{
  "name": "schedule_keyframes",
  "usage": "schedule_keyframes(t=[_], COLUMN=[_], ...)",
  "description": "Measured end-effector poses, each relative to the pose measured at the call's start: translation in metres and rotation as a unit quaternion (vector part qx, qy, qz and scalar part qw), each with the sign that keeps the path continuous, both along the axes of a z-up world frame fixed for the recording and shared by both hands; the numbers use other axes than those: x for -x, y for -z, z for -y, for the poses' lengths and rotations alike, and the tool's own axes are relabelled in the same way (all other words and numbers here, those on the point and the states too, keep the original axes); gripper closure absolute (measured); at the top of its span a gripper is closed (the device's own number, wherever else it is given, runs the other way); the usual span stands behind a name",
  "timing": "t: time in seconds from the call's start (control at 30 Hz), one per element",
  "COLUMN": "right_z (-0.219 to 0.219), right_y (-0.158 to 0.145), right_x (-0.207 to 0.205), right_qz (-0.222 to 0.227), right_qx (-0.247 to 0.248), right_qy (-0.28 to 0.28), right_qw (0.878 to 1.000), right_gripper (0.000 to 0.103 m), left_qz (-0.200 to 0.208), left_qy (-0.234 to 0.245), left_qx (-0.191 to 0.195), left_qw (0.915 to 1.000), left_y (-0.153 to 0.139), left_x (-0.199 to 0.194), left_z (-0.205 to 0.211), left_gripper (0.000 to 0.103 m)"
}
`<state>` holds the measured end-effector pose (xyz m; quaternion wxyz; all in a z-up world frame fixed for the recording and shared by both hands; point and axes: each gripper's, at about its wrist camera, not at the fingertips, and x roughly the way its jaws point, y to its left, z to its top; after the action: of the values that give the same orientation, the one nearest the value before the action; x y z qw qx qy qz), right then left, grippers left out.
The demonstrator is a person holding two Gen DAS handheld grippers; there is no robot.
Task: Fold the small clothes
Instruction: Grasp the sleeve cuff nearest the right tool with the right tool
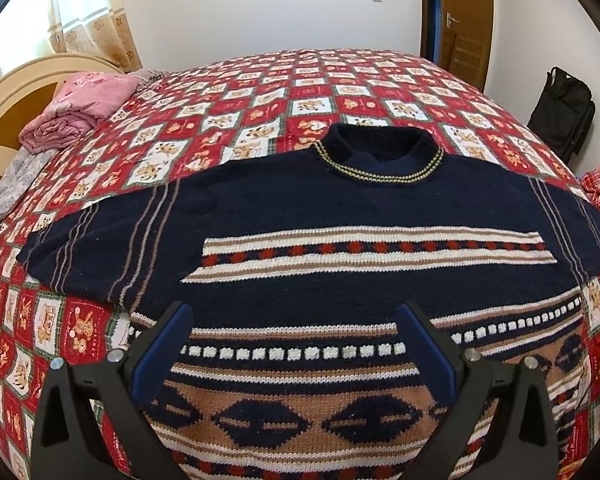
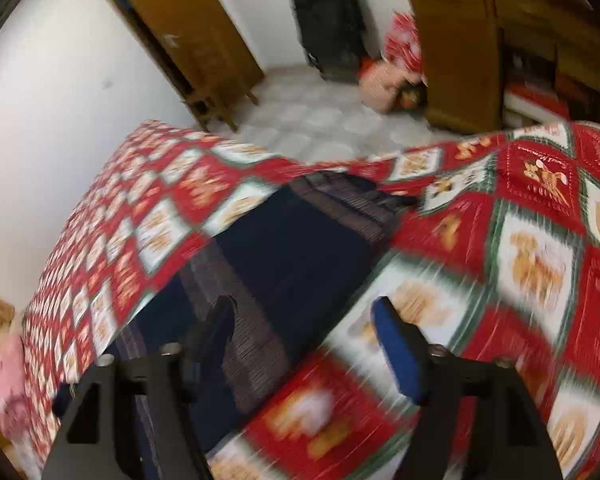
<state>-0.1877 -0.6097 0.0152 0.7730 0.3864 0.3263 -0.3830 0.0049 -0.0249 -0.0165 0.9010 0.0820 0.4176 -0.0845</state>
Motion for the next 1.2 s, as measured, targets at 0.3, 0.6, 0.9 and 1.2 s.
schedule_keyframes(t=[0.3,0.6,0.9,1.2], right_z=[0.072,0.076,-0.07,-0.35], right_y=[0.033,0.035,-0.066,-0.034], right_x=[-0.017,-0.02,-0.071,-0.143], right_qz=[-0.01,-0.04,-0.053,0.057], right_qx=[-0.08,-0.015,0.213,0.177], right_qy=[0.01,0.025,-0.122,-0.438], right_qw=[0.997,0.999,0.968,0.88], right_gripper=[0.038,0.094,0.096,0.096], left_qz=[-0.017,-0.024,-0.014,0.01], left_qy=[-0.003,-0.002,-0.012,-0.047], left_qx=[-0.027,-0.035,-0.01,0.027], left_qw=[0.9995,0.9991,0.9998,0.9985], left_y=[0.006,0.008,-0.002,-0.015], left_x=[-0.013,-0.018,-0.014,-0.008], left_z=[0.018,0.024,0.005,-0.039], left_gripper=[0.0,0.0,0.0,0.0])
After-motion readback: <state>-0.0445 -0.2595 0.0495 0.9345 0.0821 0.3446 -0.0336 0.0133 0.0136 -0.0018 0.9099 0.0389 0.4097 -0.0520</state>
